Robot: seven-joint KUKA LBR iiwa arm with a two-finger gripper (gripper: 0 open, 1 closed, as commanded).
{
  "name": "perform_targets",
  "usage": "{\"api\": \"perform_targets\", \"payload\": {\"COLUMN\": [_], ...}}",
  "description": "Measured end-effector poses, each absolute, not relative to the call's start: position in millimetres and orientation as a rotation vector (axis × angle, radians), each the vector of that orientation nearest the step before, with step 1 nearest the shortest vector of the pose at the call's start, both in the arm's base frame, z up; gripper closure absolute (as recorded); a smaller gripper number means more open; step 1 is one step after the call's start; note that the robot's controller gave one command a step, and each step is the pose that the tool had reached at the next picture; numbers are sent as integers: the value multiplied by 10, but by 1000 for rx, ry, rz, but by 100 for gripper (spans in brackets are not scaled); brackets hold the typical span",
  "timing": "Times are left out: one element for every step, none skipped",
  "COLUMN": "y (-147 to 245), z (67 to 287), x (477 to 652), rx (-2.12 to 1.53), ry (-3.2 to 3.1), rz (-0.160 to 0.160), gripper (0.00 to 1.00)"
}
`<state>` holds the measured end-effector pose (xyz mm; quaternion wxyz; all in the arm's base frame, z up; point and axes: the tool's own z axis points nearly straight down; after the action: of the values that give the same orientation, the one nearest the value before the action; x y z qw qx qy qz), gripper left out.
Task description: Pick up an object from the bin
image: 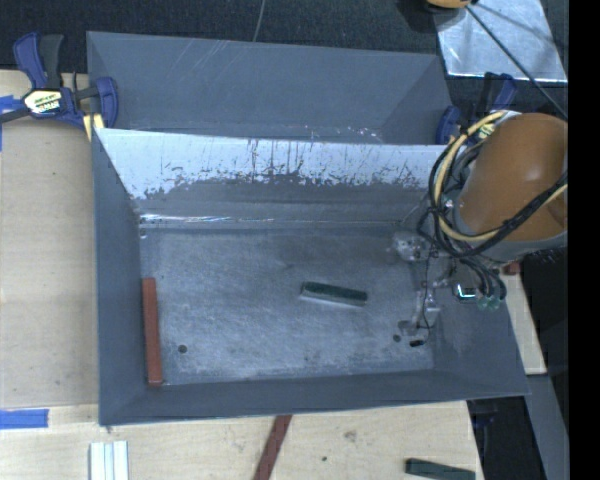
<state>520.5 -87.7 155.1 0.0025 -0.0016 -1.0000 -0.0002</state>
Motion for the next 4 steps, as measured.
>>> {"api": "perform_targets", "payload": {"y": [-874, -639, -752, -750], "z": [1594, 1304, 705, 703], "x": [5225, 5427, 5607, 5606], "rx": [-1, -104, 46, 48], "ry": [-3145, -3145, -3144, -3144], "rz": [1, 2, 1, 1], "gripper": [0, 0, 100, 0]}}
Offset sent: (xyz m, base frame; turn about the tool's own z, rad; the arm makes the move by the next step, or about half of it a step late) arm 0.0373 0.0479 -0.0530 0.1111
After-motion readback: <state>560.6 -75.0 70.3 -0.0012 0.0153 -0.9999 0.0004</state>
